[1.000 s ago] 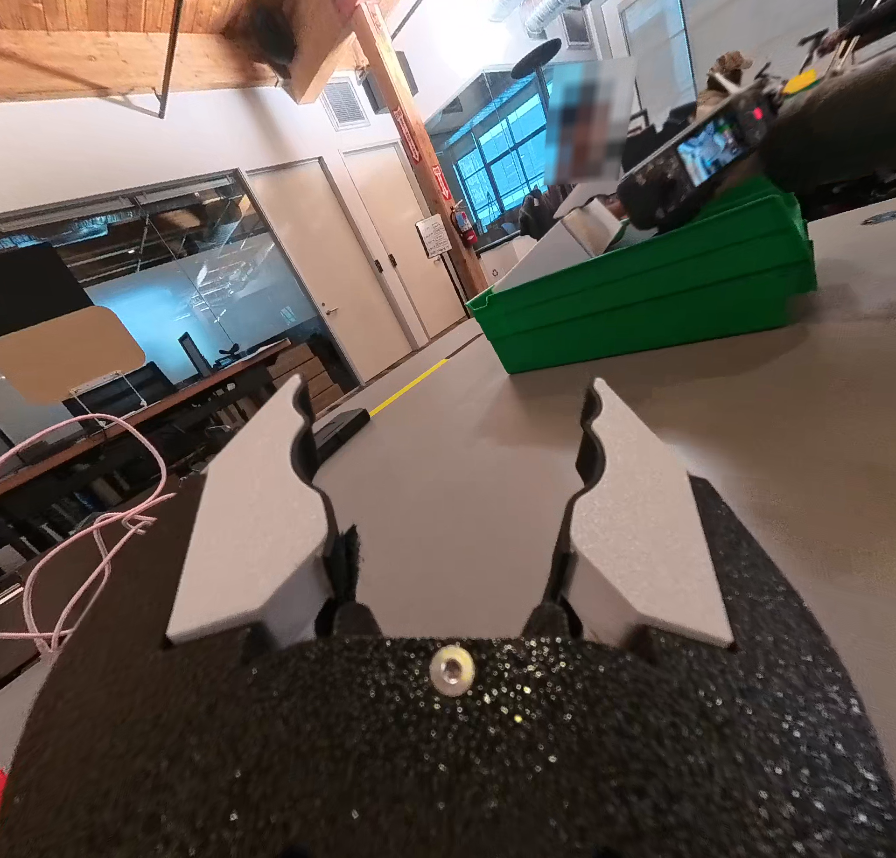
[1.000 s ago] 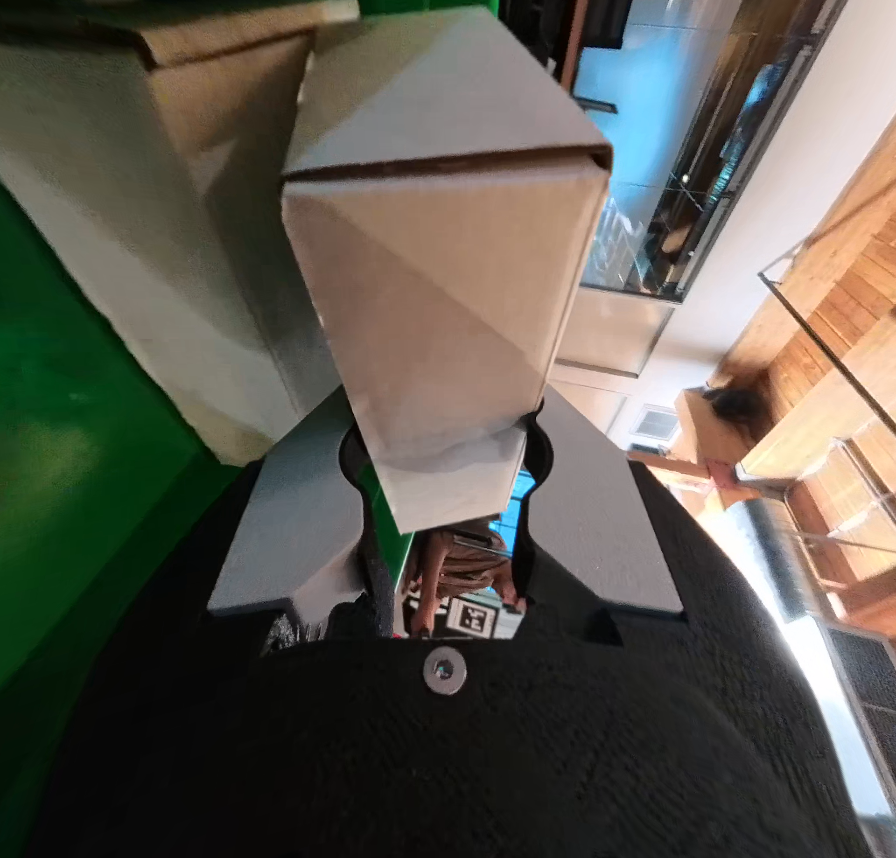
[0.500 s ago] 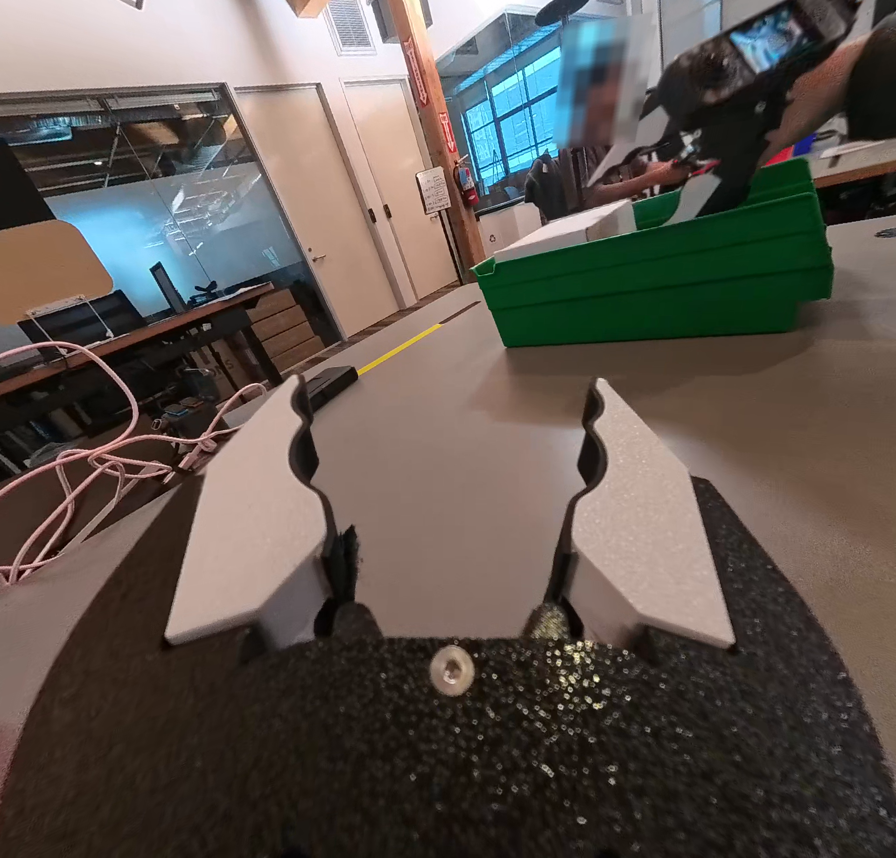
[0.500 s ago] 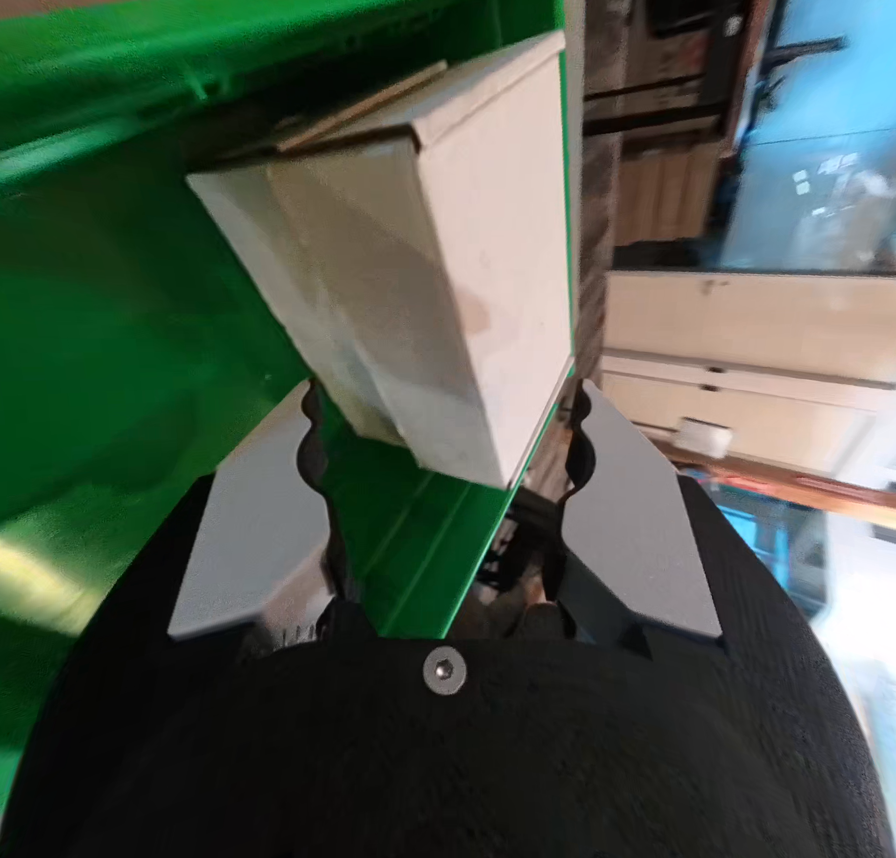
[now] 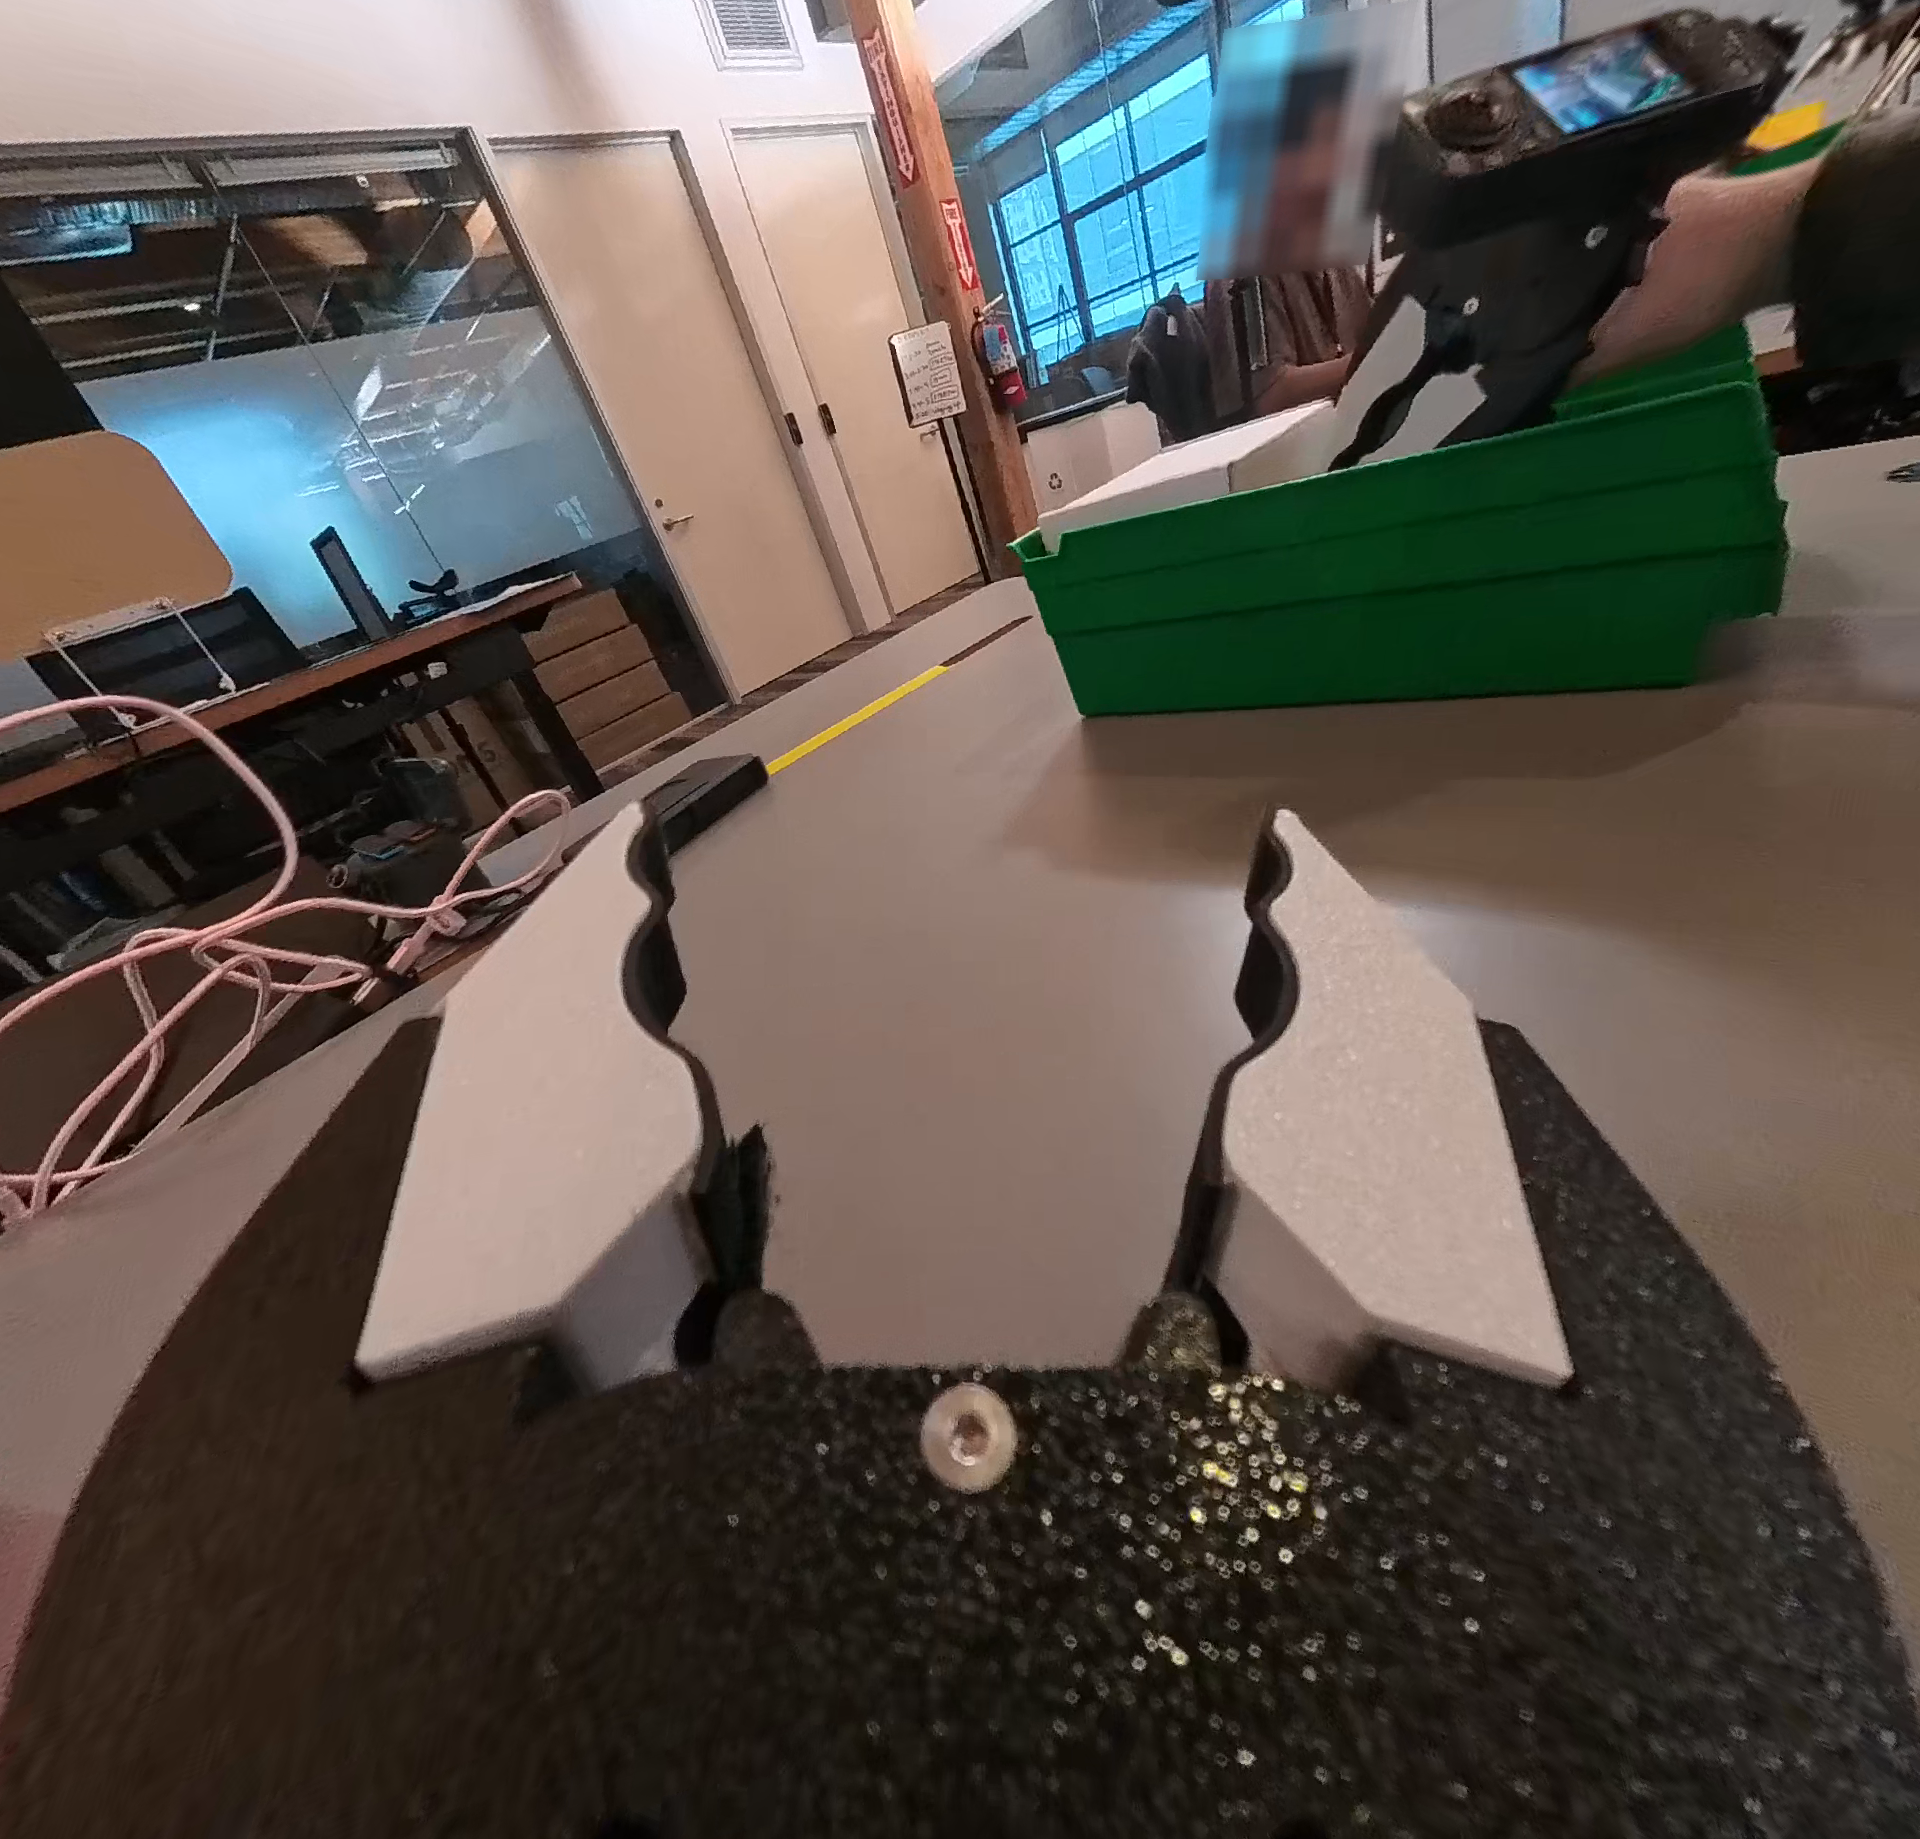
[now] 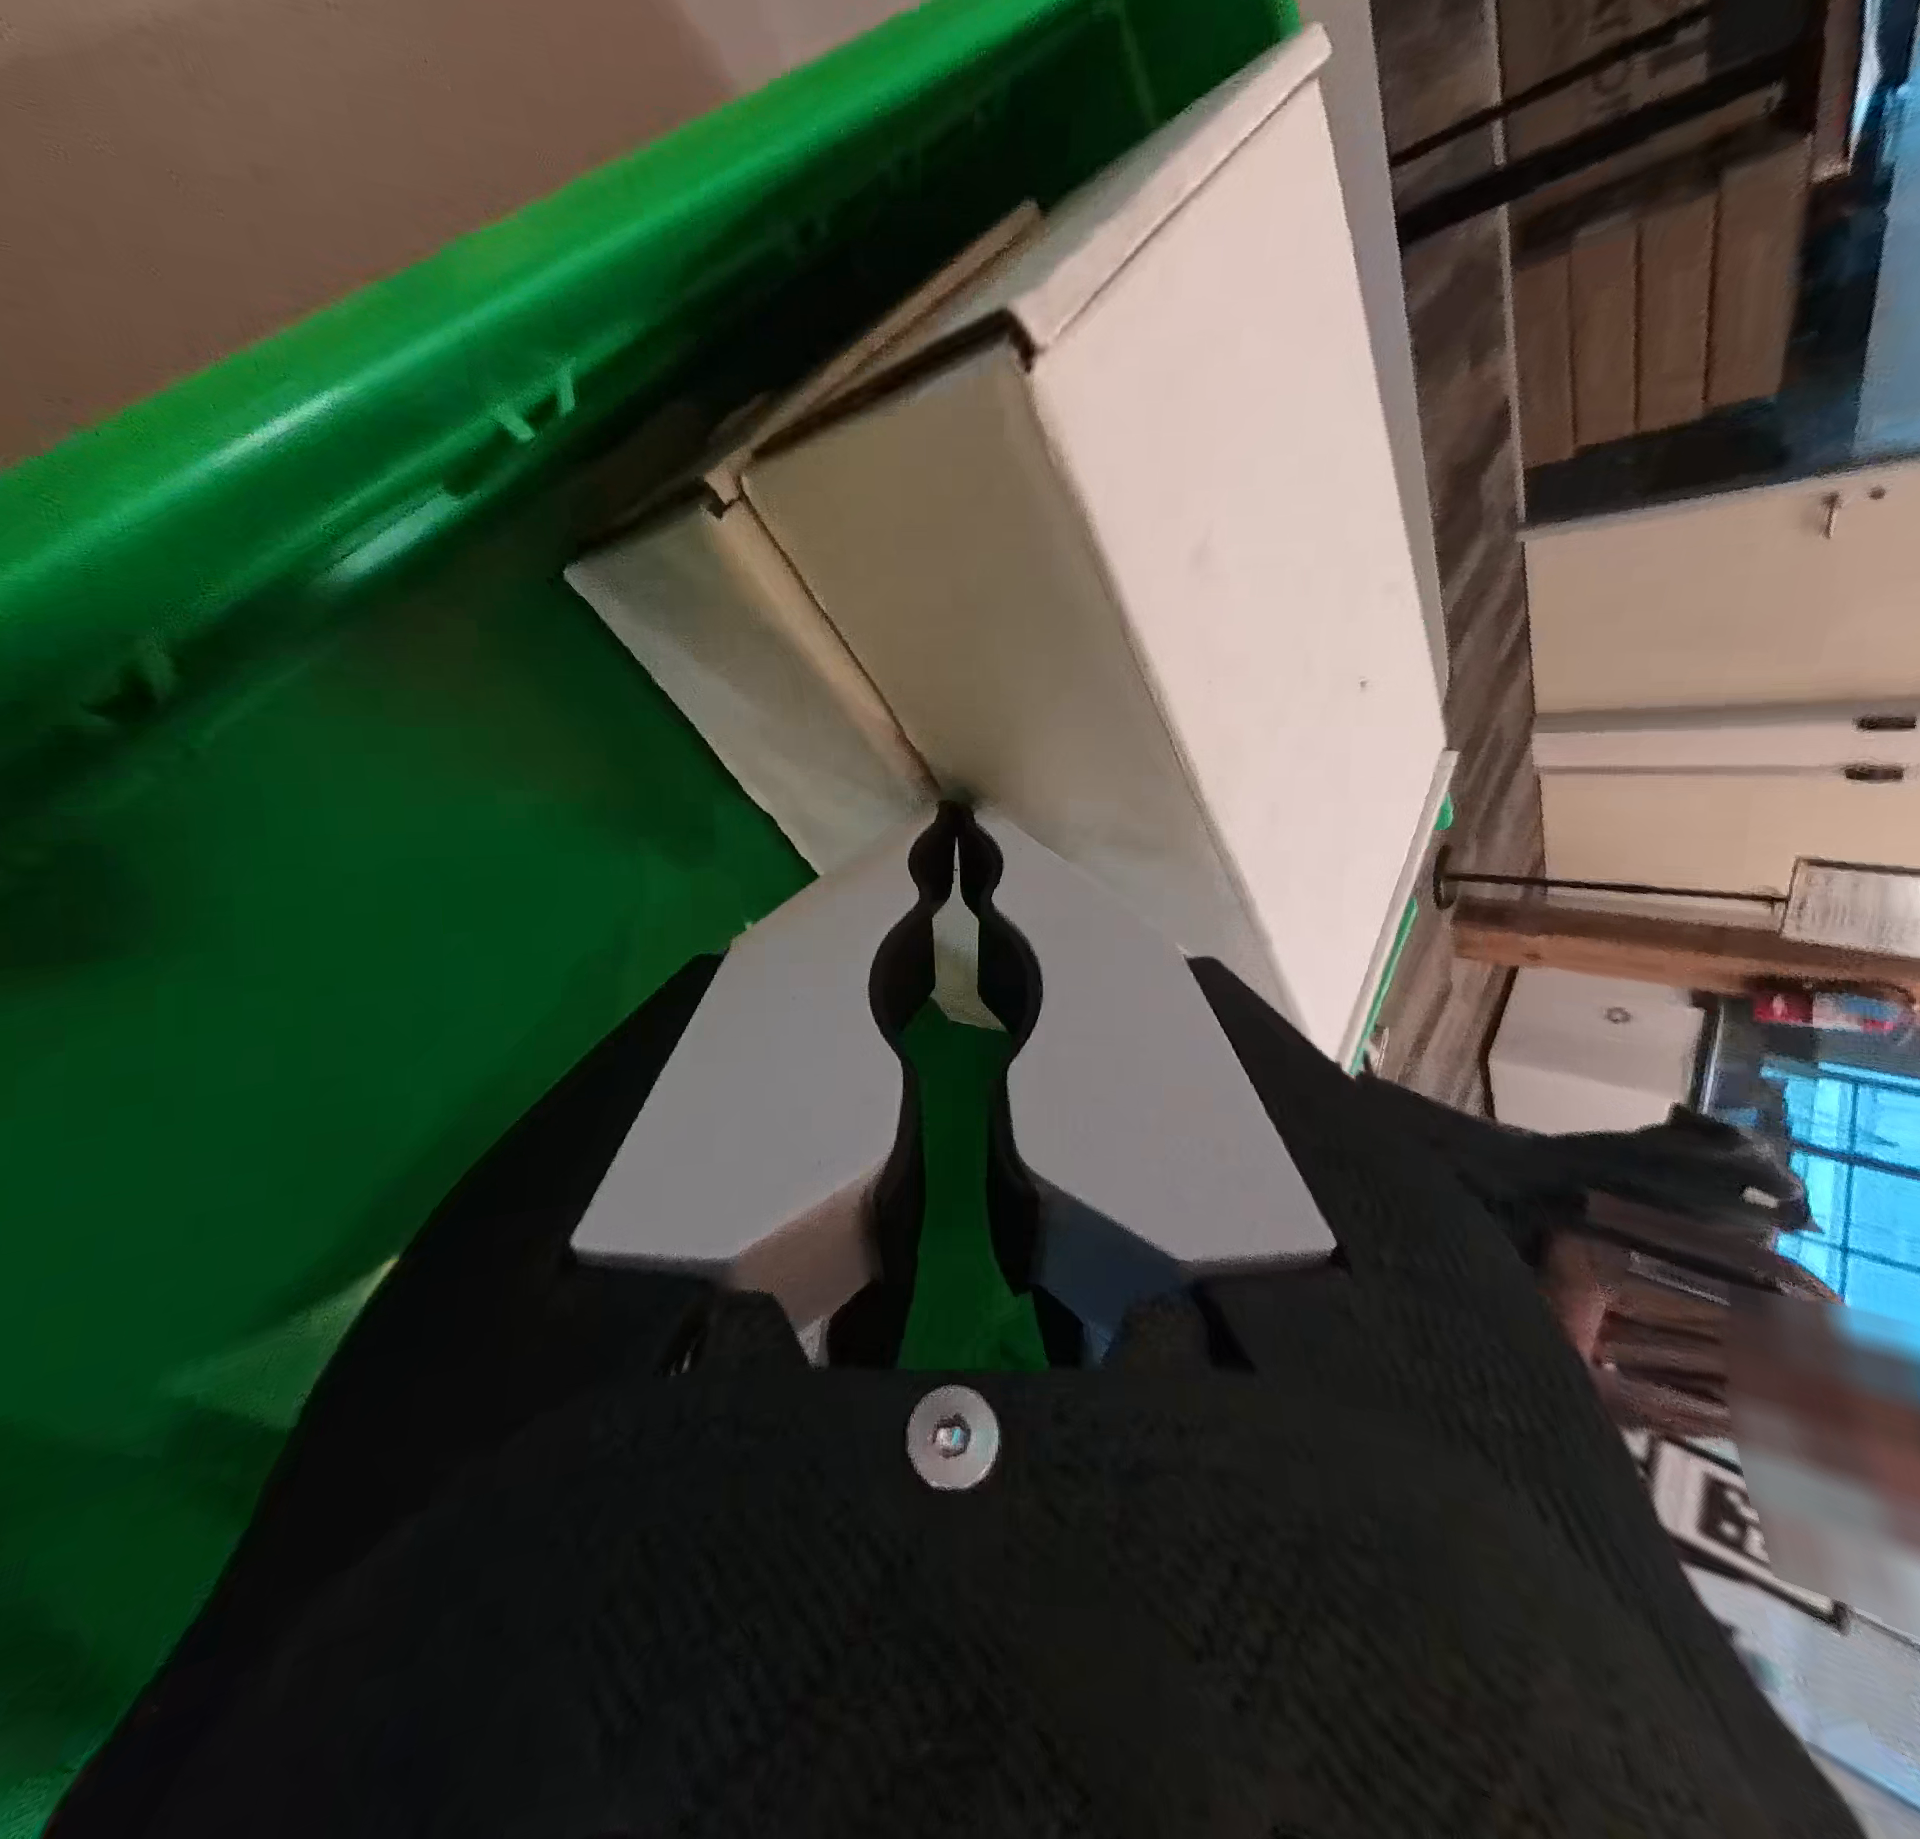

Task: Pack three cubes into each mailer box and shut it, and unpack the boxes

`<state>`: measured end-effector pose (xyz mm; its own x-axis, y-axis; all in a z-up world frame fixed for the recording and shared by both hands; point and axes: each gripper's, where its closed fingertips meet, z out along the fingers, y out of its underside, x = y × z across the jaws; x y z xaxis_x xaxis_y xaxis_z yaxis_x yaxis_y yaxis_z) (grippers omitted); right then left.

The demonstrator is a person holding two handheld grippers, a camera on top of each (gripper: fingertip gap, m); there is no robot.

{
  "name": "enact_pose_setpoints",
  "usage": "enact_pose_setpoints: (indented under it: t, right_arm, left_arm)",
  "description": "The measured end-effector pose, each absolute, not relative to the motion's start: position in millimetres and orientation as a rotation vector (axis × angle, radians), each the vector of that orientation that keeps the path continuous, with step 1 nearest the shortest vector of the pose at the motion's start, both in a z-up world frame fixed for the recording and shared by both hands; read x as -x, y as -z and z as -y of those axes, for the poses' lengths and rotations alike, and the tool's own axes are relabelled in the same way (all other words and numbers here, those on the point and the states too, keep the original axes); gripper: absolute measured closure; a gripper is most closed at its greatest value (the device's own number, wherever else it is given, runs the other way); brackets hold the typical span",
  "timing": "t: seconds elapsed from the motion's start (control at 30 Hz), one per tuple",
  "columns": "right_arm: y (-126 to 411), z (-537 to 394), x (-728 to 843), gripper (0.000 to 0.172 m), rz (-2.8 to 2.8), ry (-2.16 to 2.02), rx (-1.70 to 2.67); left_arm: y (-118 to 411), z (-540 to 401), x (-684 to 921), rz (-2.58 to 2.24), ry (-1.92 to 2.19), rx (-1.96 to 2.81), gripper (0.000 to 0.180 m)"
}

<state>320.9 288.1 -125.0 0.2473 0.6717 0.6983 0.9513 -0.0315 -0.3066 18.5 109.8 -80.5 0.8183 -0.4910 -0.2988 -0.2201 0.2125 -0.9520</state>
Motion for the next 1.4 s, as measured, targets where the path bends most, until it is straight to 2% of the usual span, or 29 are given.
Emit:
enact_pose_setpoints:
  t: [0.13,0.3,0.33,0.43,0.5,0.57,0.63,0.67,0.73,0.93,1.0,1.1,1.17,1.23,1.3,1.37,1.4]
  right_arm:
    - [108,-279,-324,0.157,1.352,0.476,1.725]
    - [56,-250,-360,0.102,0.895,0.331,1.634]
    - [53,-245,-376,0.087,0.81,0.308,1.658]
    - [72,-239,-423,0.048,0.605,0.22,1.83]
    - [93,-237,-452,0.039,0.531,0.202,1.932]
    - [111,-233,-467,0.042,0.478,0.135,2.002]
    - [119,-230,-467,0.065,0.435,-0.015,2.025]
    - [124,-228,-465,0.076,0.421,-0.088,2.047]
    - [129,-225,-461,0.09,0.397,-0.218,2.071]
    - [144,-217,-445,0.093,0.479,-0.312,2.193]
    - [142,-221,-448,0.101,0.423,-0.324,2.201]
    - [134,-229,-458,0.117,0.311,-0.306,2.173]
    - [132,-231,-460,0.125,0.285,-0.313,2.167]
    - [133,-229,-453,0.138,0.277,-0.382,2.175]
    - [134,-230,-454,0.143,0.241,-0.384,2.19]
    - [134,-229,-456,0.152,0.211,-0.378,2.204]
    - [134,-228,-458,0.163,0.203,-0.363,2.214]
  left_arm:
    - [72,-102,-10,-0.616,0.183,1.346,0.072]
    - [36,-76,29,-0.496,0.079,1.264,0.072]
    - [34,-71,40,-0.473,0.051,1.278,0.072]
    - [47,-51,62,-0.477,0.061,1.447,0.064]
    - [50,-34,86,-0.443,0.022,1.507,0.059]
    - [48,-21,126,-0.377,-0.146,1.557,0.058]
    - [55,-16,165,-0.298,-0.257,1.659,0.054]
    - [62,-15,179,-0.27,-0.257,1.708,0.058]
    - [76,-17,204,-0.206,-0.266,1.797,0.063]
    - [128,-29,225,-0.123,-0.22,2.058,0.062]
    - [136,-34,228,-0.116,-0.26,2.099,0.063]
    - [140,-39,237,-0.111,-0.368,2.138,0.078]
    - [140,-40,243,-0.098,-0.423,2.155,0.099]
    - [139,-42,242,-0.129,-0.439,2.16,0.111]
    - [136,-44,238,-0.157,-0.43,2.149,0.132]
    - [131,-47,232,-0.202,-0.428,2.121,0.173]
    - [132,-48,232,-0.202,-0.423,2.125,0.174]
